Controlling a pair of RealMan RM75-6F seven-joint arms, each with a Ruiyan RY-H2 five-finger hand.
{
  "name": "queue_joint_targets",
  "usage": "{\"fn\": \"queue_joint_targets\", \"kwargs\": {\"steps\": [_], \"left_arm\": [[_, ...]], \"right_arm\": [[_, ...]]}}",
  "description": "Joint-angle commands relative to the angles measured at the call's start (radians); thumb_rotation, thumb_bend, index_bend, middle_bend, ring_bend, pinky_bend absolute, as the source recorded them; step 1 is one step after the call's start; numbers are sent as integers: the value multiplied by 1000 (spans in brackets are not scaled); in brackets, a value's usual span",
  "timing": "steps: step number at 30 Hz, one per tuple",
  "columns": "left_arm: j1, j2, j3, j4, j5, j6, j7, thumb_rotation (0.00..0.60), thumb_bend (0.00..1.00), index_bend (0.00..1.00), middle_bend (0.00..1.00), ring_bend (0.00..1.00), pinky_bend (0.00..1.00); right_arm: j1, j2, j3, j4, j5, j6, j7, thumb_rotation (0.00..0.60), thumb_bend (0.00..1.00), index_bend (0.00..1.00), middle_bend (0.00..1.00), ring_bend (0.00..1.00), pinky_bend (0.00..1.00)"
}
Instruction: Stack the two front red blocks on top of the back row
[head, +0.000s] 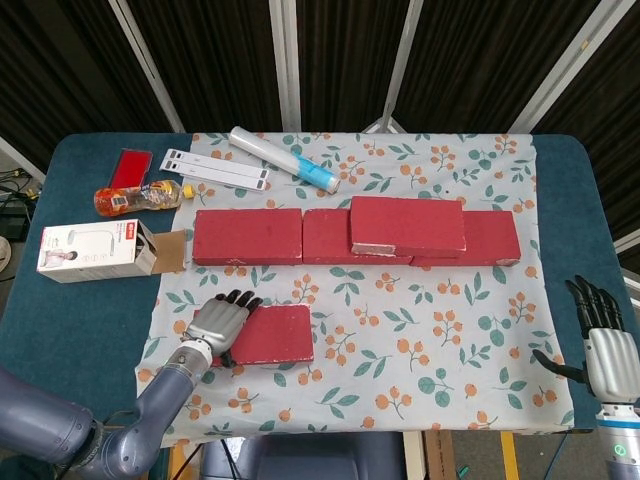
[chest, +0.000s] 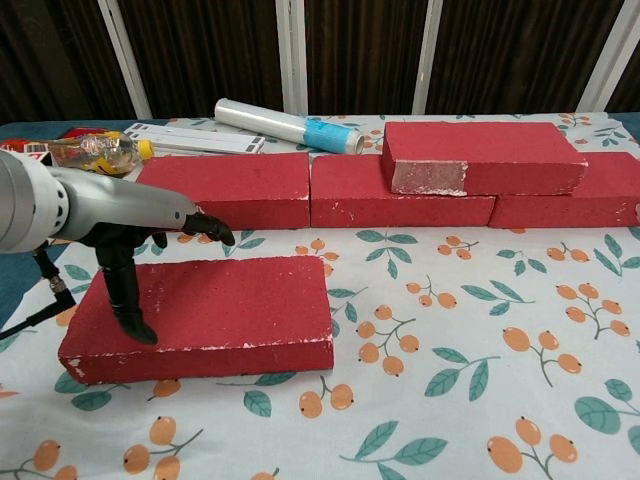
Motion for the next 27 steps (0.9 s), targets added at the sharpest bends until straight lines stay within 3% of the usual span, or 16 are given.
{"fn": "queue_joint_targets", "kwargs": {"steps": [1,8,27], "left_arm": [[7,-14,-5,6,9,8,-1,600,0,0,0,0,88],[17,-46,-9,26,24,19,5,600,0,0,0,0,33],[46,-106,-21,66,62,30,37,600,0,0,0,0,31]], "right_arm": [[-1,1,2,2,-1,-3,4,600,85,0,0,0,0],[-4,4,6,2,-7,-5,19,600,86,0,0,0,0],[-14,7,22,5,-11,-11,35,600,86,0,0,0,0]]}}
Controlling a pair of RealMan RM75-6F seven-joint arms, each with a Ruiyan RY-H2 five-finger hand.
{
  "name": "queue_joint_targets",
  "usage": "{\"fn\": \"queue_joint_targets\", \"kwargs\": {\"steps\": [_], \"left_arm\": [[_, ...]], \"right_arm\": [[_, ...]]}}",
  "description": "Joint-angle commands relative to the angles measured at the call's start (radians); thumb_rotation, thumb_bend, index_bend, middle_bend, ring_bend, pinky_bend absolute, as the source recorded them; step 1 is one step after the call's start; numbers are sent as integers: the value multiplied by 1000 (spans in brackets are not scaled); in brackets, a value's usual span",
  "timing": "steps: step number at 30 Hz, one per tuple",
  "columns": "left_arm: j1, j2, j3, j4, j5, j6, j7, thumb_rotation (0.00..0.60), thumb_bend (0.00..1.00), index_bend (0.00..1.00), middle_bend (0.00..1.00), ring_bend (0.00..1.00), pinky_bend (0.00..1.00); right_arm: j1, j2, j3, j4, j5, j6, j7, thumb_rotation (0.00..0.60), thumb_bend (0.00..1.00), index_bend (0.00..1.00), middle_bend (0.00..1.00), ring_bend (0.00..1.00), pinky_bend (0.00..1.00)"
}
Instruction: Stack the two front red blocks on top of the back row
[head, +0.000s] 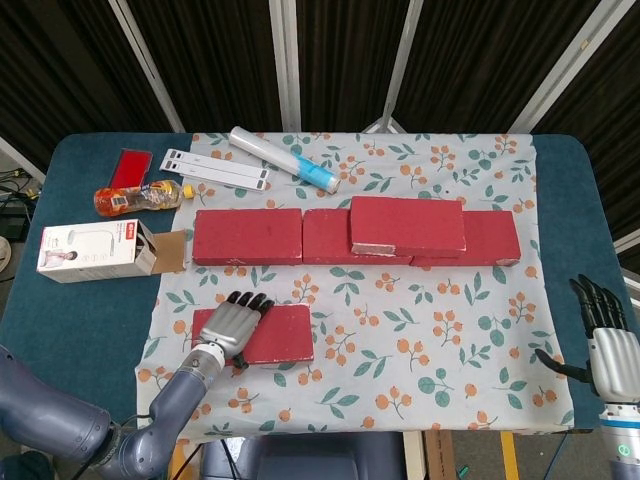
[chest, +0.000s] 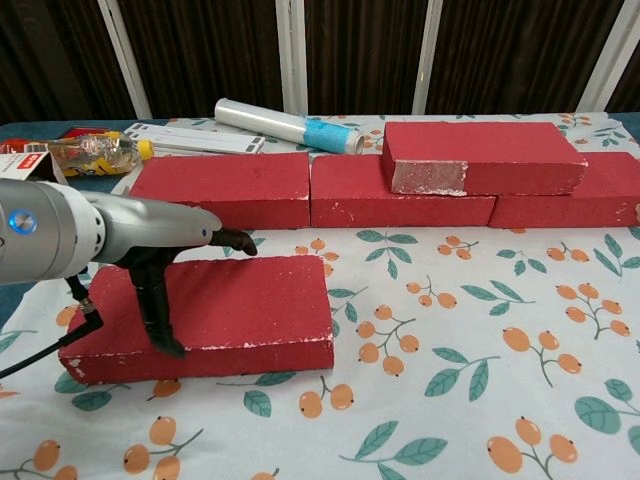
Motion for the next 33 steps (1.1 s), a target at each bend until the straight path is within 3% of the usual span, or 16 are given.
{"fn": "queue_joint_targets", "kwargs": {"steps": [1,19,27,33], "left_arm": [[2,-1,-1,-4,1,6,7,600,0,0,0,0,31],[20,-60,-8,23,-6,78,74,600,0,0,5,0,68],[22,-71,-7,22,-22,116,129,600,0,13,220,150,247],[22,-73,-16,32,-41,119,160,600,0,158,345,193,259]], "right_arm": [[-1,0,1,1,-2,0,2,600,86,0,0,0,0],[-6,-2,13,8,-4,-5,19,600,86,0,0,0,0],[-8,-4,17,8,-3,-6,26,600,85,0,0,0,0],[-9,-8,20,7,-3,-7,28,600,85,0,0,0,0]]}}
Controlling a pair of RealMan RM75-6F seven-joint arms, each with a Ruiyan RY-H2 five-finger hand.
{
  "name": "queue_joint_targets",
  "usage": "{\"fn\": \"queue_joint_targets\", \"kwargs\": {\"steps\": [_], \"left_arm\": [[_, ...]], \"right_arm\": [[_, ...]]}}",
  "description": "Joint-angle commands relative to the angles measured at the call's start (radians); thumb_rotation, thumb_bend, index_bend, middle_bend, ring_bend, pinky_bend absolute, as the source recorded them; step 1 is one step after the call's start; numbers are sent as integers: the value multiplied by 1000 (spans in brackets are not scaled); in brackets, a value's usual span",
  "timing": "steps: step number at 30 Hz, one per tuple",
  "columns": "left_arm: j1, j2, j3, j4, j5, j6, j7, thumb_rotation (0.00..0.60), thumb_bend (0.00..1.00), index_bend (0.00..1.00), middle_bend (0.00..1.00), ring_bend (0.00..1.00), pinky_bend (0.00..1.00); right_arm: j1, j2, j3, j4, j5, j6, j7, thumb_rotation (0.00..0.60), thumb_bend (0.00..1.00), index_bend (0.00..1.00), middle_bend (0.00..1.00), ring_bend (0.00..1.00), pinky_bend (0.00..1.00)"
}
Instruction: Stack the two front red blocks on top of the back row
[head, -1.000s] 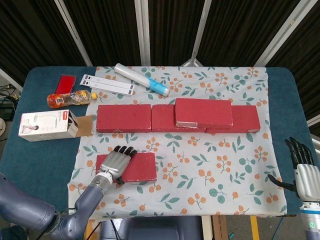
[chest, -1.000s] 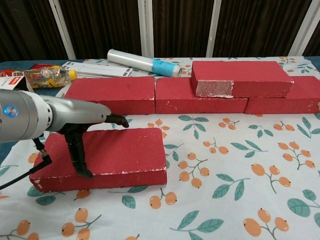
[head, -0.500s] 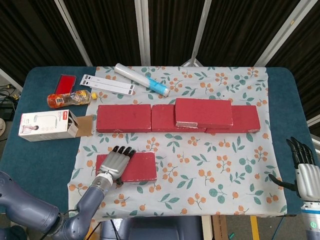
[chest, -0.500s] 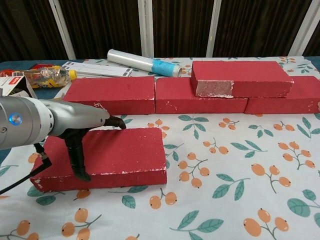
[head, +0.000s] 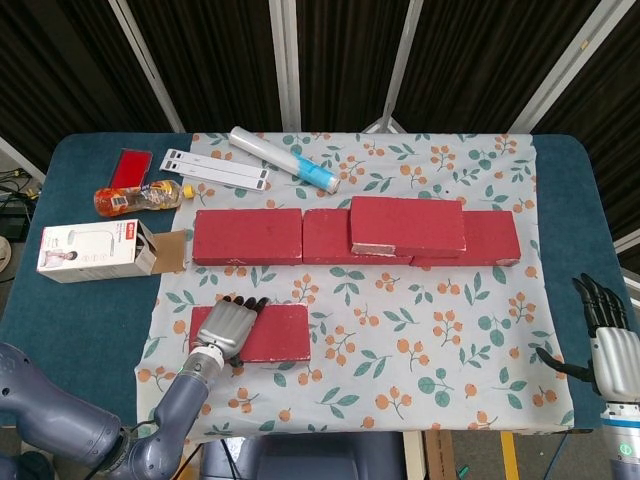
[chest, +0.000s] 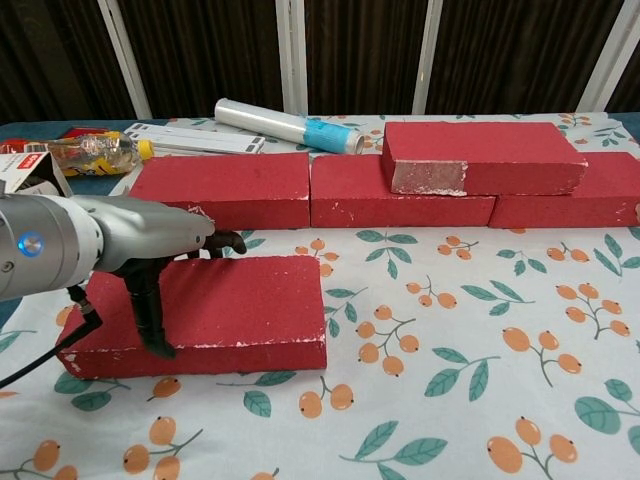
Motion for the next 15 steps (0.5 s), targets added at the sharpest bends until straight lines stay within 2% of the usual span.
{"fn": "queue_joint_targets", "kwargs": {"steps": [1,6,12,15], "left_arm": [[-1,-1,-6,8,-5,4,14,600,0,180,364,195,254],[-3,9,-25,14,-4,8,31,600,4,291,419,199,230],[10,51,-35,27,89,1,12,600,25,323,434,199,212],[18,97,-49,28,145,-36,-20,600,25,329,440,201,207]], "right_arm": [[-1,-2,3,0,2,1,1,600,85,0,0,0,0],[-3,-6,9,2,7,4,4,600,86,0,0,0,0],[-3,-11,14,3,10,3,3,600,86,0,0,0,0],[-4,-12,17,4,16,2,-3,600,86,0,0,0,0]]}}
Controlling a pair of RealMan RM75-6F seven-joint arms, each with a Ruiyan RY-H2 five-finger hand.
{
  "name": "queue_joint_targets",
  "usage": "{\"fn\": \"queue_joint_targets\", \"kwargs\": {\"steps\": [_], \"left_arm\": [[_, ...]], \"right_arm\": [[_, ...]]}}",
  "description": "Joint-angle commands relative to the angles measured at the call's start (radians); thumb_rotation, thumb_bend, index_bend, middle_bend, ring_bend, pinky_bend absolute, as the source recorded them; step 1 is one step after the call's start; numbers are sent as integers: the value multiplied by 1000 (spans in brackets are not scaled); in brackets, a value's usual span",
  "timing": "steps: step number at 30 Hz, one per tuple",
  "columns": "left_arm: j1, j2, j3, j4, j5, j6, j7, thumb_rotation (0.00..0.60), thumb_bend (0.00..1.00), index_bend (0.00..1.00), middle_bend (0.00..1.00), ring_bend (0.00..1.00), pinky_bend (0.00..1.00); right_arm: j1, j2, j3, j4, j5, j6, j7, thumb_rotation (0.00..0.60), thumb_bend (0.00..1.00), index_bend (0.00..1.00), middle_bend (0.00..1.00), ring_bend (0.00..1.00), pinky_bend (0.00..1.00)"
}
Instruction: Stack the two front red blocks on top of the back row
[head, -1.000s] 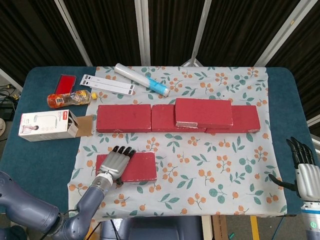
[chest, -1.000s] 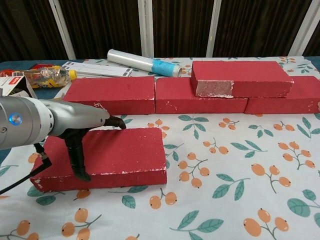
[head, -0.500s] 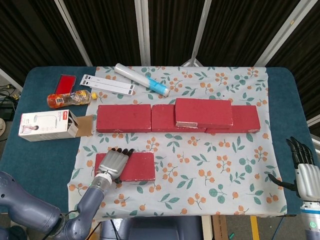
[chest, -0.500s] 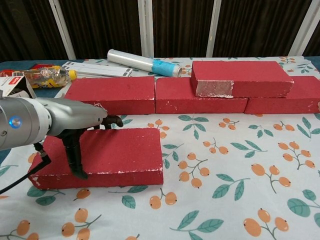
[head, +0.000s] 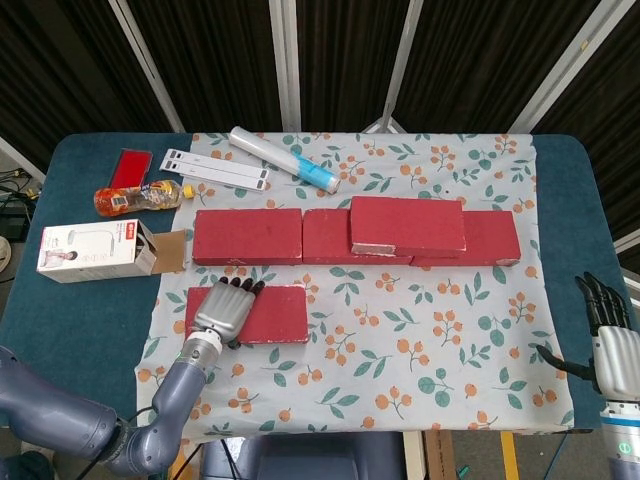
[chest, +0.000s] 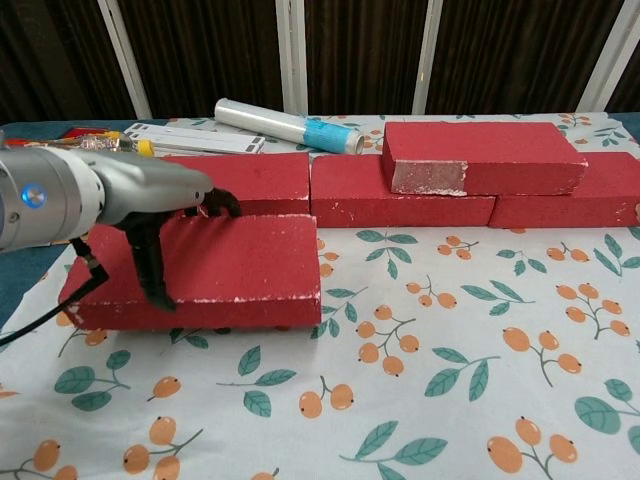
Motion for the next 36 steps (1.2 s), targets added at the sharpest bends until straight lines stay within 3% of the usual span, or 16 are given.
{"fn": "queue_joint_targets", "kwargs": {"steps": [1,8,14,27,36], "left_arm": [[12,66,-22,0,61,-55,-44,600,25,332,445,203,206],[8,229,-116,-4,79,-239,-162,600,26,364,458,214,201],[-56,308,-147,148,1,-432,-174,600,40,385,463,214,193],[-211,237,-144,620,-133,-828,-234,600,62,405,456,207,167],[-325,170,-54,798,-176,-980,-271,600,65,408,457,207,166]], "right_arm": [[-1,-2,4,0,8,-1,-6,600,86,0,0,0,0],[-1,-9,16,10,37,-15,-31,600,85,0,0,0,0],[6,-22,20,23,54,-35,-65,600,86,0,0,0,0],[10,-44,46,48,116,-60,-130,600,86,0,0,0,0],[7,-50,53,49,128,-59,-153,600,86,0,0,0,0]]}}
